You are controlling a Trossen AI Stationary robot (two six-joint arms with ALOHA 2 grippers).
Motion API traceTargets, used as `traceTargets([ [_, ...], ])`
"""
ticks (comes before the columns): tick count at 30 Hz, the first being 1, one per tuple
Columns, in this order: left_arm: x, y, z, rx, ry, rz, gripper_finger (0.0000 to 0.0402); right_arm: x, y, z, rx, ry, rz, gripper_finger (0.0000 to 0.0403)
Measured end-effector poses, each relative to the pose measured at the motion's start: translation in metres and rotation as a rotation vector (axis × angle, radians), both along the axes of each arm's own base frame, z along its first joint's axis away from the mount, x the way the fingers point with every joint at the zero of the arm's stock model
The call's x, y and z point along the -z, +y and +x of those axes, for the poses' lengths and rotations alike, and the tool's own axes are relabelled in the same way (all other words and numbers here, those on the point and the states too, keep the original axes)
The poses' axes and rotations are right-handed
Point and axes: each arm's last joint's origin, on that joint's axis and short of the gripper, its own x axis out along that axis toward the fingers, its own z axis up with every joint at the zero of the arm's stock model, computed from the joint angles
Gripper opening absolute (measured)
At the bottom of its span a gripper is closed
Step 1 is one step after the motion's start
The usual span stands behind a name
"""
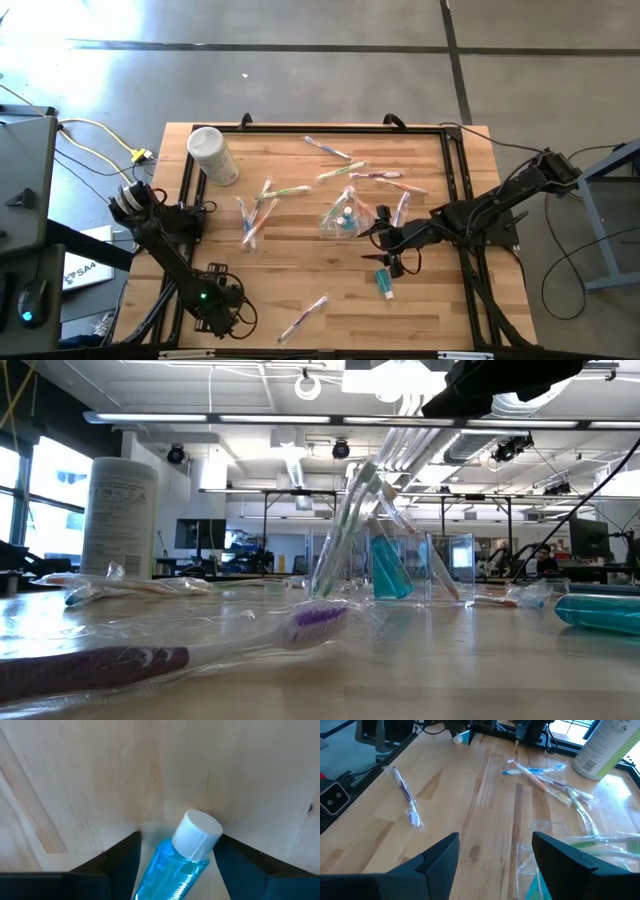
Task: Pick & Place toothbrushing station
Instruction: Put the blue mouthwash into the transparent organizer
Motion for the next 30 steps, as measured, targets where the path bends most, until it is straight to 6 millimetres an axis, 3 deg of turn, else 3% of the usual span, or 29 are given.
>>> traceTargets([
  [7,0.0,0.0,0.002,0.069,-0.051,0.018,0.0084,0.0,0.0,0.0,0.002,0.001,0.004,0.0243],
  [19,-0.008,0.004,0.009,0.085,-0.149,0.092,0.0085,0.0,0.0,0.0,0.002,0.0,0.002,0.0243],
  [25,-0.035,0.03,0.032,-0.062,-0.278,0.194,0.0085,0.004,-0.003,0.007,0.018,-0.007,-0.001,0.0243],
  [30,-0.065,0.044,0.059,-0.023,-0.408,0.169,0.0085,0.014,-0.004,0.013,0.034,0.032,-0.012,0.0243],
])
